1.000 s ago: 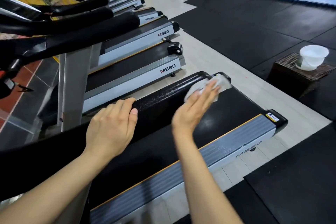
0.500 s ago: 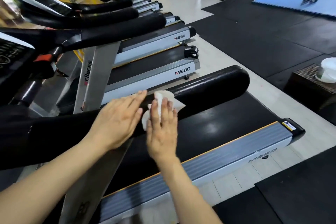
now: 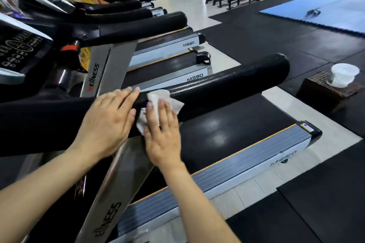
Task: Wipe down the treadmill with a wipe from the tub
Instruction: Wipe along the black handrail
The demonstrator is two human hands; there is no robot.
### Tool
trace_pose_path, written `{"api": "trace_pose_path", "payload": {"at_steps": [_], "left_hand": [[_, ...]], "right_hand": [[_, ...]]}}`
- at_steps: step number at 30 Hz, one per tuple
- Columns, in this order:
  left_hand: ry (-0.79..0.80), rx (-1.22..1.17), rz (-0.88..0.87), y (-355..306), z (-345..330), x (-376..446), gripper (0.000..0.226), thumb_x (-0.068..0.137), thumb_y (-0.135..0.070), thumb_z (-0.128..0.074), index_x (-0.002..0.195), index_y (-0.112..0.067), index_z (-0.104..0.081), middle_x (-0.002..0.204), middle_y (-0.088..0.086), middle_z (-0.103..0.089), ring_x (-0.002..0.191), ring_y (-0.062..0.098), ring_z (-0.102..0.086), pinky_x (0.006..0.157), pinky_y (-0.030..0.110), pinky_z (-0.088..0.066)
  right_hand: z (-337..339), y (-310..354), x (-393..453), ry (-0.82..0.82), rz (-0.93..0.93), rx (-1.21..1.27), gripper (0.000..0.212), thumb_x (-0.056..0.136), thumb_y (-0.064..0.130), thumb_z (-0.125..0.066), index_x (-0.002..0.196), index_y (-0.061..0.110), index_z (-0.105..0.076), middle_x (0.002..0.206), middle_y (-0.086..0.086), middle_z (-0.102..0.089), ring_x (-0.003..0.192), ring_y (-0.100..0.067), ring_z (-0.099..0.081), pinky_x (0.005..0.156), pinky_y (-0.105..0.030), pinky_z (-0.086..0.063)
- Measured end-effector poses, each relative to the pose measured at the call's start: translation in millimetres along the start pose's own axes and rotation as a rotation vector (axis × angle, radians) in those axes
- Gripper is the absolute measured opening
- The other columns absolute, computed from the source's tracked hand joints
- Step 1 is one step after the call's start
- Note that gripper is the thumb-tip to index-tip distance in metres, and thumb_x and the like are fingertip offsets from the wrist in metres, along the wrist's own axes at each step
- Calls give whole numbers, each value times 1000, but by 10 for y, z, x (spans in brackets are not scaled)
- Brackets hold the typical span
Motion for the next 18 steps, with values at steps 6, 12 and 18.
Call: {"api": "trace_pose_path", "payload": {"at_steps": [6,12,18], "left_hand": [[11,-47,-13,15,15,-57,61,104,-37,-23,155,-5,-37,155,16,-46,140,36,-46,115,51,-36],[-70,-159,37,2,52,-2,56,105,-35,-25,141,-4,-54,142,14,-59,129,34,-57,107,51,-43],[-73,-113,108,-155,78,71,54,105,-39,-24,141,-12,-54,138,6,-62,127,28,-57,103,47,-40]], "right_hand": [[611,-1269,352,-495,-848,190,55,109,33,-28,159,12,-24,165,-15,-21,154,-25,-18,123,-46,-23],[-134,328,201,-83,-202,47,52,108,26,-34,157,14,-21,162,-21,-27,154,-33,-19,124,-53,-16],[397,-1088,75,-339,-642,71,55,110,33,-23,160,10,-15,166,-16,-16,156,-26,-12,122,-52,-22]]}}
Point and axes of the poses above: each hand's wrist, its own x-axis towards the middle knuckle, its own z-axis out of the back of the hand, y = z × x, the point moved 6 cm from there along x, towards the middle knuckle
